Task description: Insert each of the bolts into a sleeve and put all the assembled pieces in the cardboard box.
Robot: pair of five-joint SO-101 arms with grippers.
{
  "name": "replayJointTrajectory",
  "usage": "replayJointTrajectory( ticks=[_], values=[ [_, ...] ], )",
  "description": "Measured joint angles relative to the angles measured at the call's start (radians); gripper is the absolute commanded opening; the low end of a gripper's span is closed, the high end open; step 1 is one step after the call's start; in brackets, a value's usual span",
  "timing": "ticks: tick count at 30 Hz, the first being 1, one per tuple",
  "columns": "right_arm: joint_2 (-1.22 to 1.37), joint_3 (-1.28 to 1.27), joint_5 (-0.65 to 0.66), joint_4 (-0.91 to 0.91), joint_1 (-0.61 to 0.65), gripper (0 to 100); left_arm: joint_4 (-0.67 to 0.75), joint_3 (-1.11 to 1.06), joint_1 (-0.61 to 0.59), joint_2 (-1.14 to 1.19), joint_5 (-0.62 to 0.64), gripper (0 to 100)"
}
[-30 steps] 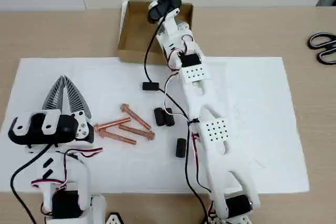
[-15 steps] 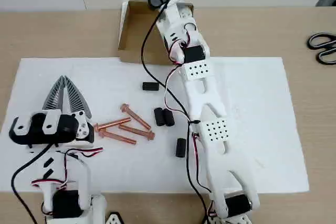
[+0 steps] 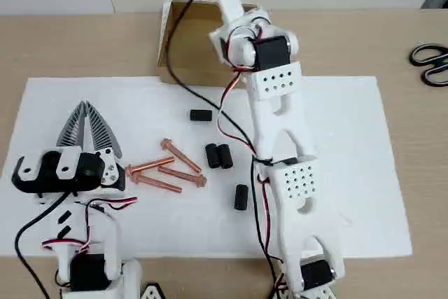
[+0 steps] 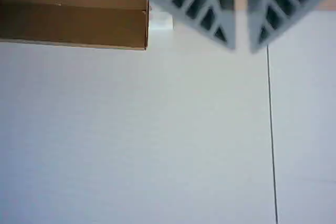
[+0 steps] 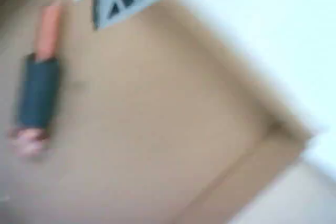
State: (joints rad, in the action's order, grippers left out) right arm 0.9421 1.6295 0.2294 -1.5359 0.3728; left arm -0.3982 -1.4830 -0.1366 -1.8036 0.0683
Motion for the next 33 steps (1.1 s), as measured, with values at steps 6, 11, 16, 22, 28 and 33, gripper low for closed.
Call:
replayJointTrajectory(
  ticks=[6, 11, 16, 22, 28, 33],
  values=[
    [-0.081, 0.008, -0.005, -0.146, 0.092, 13.6, -0.075, 0.0, 0.0, 0.0, 0.0, 1],
    [-0.081, -0.002, -0.117, -0.153, 0.161, 13.6, -0.212, 0.0, 0.0, 0.0, 0.0, 1],
    [-0.081, -0.149, -0.153, -0.155, 0.216, 13.8, -0.407, 0.025, 0.0, 0.0, 0.049, 1],
    [-0.081, -0.341, -0.138, -0.155, 0.219, 13.7, -0.644, 0.155, -0.002, 0.0, 0.301, 1],
    [-0.081, -0.411, 0.037, -0.155, 0.187, 13.6, -0.683, 0.163, -0.002, 0.0, 0.341, 1],
    [-0.081, -0.534, 0.259, -0.155, 0.201, 13.6, -0.683, 0.163, -0.002, 0.0, 0.342, 1]
  ],
)
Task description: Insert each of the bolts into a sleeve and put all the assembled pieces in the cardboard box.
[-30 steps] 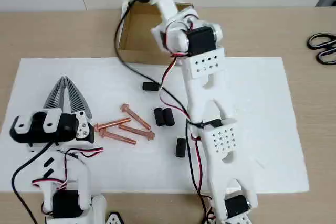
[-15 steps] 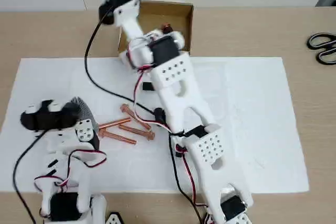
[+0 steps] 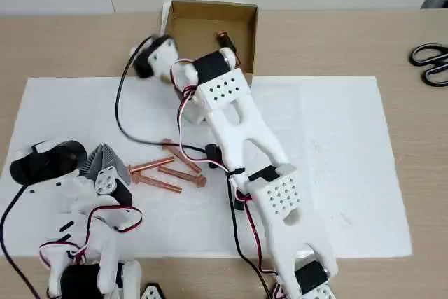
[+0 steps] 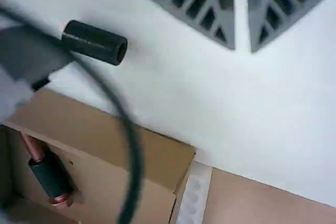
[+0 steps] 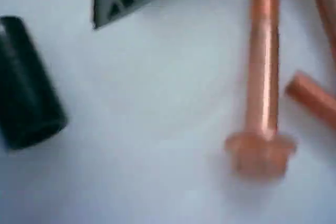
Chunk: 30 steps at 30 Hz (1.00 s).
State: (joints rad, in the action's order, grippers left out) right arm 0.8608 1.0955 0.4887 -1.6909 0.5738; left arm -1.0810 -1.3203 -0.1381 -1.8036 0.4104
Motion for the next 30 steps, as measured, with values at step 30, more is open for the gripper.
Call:
replayJointTrajectory(
  ticks=[30],
  values=[
    [0.21, -0.017, 0.264, 0.158, -0.034, 13.6, -0.002, 0.0, 0.0, 0.0, 0.0, 1]
  ],
)
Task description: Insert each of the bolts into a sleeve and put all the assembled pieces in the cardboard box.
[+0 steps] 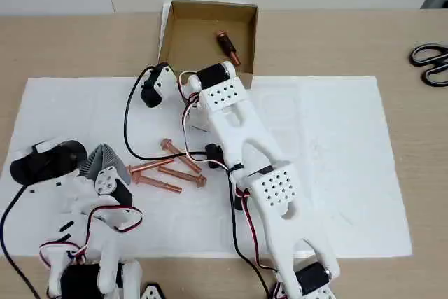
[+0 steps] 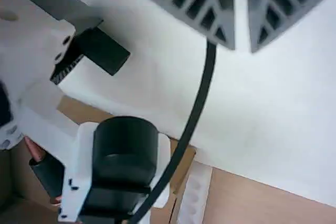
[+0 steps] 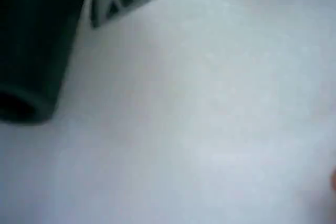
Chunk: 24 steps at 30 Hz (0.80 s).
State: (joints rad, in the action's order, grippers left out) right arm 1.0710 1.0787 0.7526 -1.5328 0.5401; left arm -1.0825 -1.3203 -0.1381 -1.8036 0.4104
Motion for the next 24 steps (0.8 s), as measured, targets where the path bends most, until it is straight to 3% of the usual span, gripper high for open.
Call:
replayJointTrajectory(
  ticks=[24],
  values=[
    [0.032, 0.15, -0.074, 0.015, 0.046, 13.6, 0.0, 0.0, 0.0, 0.0, 0.0, 1]
  ],
)
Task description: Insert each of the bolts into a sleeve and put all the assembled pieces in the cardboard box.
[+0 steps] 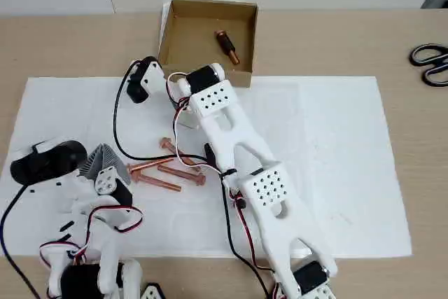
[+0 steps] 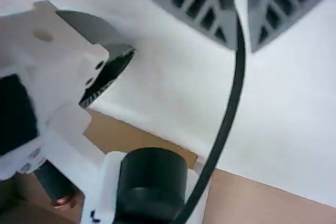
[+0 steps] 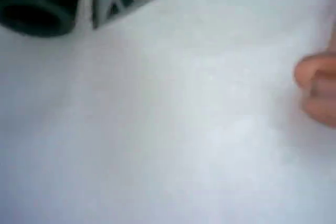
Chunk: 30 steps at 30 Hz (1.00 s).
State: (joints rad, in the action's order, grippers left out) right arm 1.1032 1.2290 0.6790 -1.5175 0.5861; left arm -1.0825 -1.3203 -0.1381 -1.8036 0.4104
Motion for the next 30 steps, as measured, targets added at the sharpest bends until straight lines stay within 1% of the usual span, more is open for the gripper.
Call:
replayJointTrajectory(
  ticks=[9, 15, 17, 21, 23, 30],
  values=[
    [0.0, 0.002, -0.003, -0.048, 0.0, 13.6, 0.0, 0.0, 0.0, 0.0, 0.0, 1],
    [0.0, 0.003, -0.005, -0.071, -0.028, 13.6, 0.0, 0.0, 0.0, 0.0, 0.0, 1],
    [0.0, 0.003, -0.005, -0.071, -0.031, 11.6, 0.0, 0.0, 0.0, 0.0, 0.0, 1],
    [0.0, 0.003, -0.005, -0.071, -0.031, 0.0, 0.0, 0.0, 0.0, 0.0, 0.0, 1],
    [0.0, 0.003, -0.005, -0.071, -0.032, 1.4, 0.0, 0.0, 0.0, 0.0, 0.0, 1],
    [0.0, 0.021, -0.005, -0.089, -0.034, 0.4, 0.0, 0.0, 0.0, 0.0, 0.0, 1]
  ],
)
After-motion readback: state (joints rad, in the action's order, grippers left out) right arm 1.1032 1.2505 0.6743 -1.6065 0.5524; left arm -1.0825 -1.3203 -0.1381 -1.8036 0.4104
